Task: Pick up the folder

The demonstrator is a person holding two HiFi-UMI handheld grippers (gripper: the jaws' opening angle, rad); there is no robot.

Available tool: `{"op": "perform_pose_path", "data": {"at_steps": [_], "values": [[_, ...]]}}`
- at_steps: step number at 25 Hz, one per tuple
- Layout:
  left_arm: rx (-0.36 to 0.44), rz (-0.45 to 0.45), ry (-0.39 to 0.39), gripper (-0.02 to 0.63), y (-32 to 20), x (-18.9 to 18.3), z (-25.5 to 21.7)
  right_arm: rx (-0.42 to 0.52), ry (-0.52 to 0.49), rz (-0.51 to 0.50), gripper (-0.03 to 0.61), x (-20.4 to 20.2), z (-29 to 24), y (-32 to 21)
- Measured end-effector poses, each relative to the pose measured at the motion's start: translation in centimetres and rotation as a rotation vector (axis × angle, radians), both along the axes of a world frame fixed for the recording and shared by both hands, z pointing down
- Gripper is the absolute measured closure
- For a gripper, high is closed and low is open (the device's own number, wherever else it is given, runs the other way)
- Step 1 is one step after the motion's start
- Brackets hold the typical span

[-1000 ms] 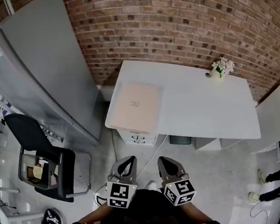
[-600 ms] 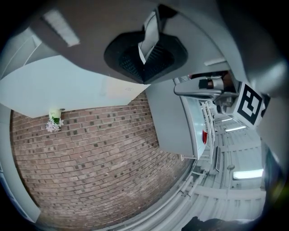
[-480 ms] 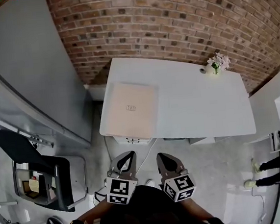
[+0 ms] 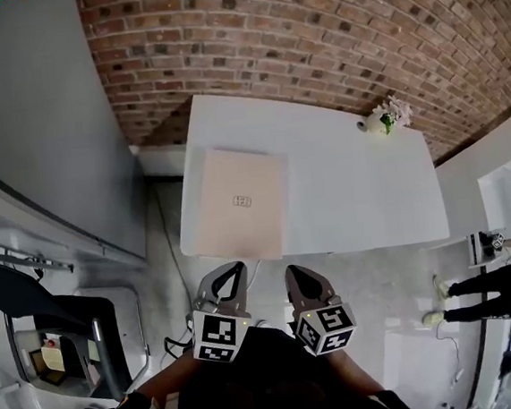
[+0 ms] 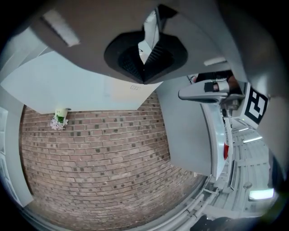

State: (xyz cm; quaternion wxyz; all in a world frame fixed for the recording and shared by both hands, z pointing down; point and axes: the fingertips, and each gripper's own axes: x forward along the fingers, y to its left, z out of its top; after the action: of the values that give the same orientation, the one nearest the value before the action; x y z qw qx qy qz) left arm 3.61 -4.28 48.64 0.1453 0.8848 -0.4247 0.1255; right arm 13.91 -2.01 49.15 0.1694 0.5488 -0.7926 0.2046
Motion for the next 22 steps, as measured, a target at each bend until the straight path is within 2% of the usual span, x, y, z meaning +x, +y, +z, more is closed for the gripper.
{"op": "perform_pose_path", "data": {"at_steps": [4, 11, 22], "values": [[-0.015, 0.048, 0.010, 0.612, -1.2, -1.5, 0.3, -0.009, 0.005, 0.052, 0.577, -1.3, 0.3, -1.6], [-0.033, 0.073, 0.027, 0.612, -2.9, -3.3, 1.2, -0.042, 0.031, 0.097, 0.577, -2.4, 1.0, -2.8], [-0.083, 0.016, 0.012, 0.612, -5.6, -4.7, 3.1, -0.112, 0.060, 0.076, 0.577, -2.2, 3.6, -5.9]]}}
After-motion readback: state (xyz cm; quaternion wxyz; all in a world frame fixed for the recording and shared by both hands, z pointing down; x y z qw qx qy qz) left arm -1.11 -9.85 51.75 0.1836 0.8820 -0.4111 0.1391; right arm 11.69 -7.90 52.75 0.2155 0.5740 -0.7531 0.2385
